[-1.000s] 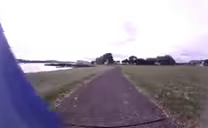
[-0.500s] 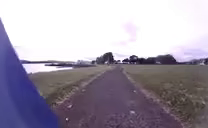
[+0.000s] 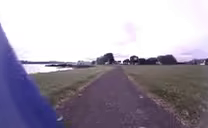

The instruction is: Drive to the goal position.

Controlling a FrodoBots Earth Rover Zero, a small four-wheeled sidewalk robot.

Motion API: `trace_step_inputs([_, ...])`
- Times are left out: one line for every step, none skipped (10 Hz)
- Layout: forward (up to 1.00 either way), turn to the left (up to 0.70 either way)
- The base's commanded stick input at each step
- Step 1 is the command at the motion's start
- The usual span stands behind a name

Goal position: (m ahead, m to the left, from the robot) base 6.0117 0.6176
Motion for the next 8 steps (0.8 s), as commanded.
trace_step_inputs([0.70, -0.04])
trace_step_inputs([0.70, -0.09])
trace_step_inputs([0.70, -0.11])
trace_step_inputs([0.70, -0.14])
trace_step_inputs([0.70, -0.14])
trace_step_inputs([0.70, -0.14])
trace_step_inputs([0.70, -0.14])
trace_step_inputs([0.70, -0.14])
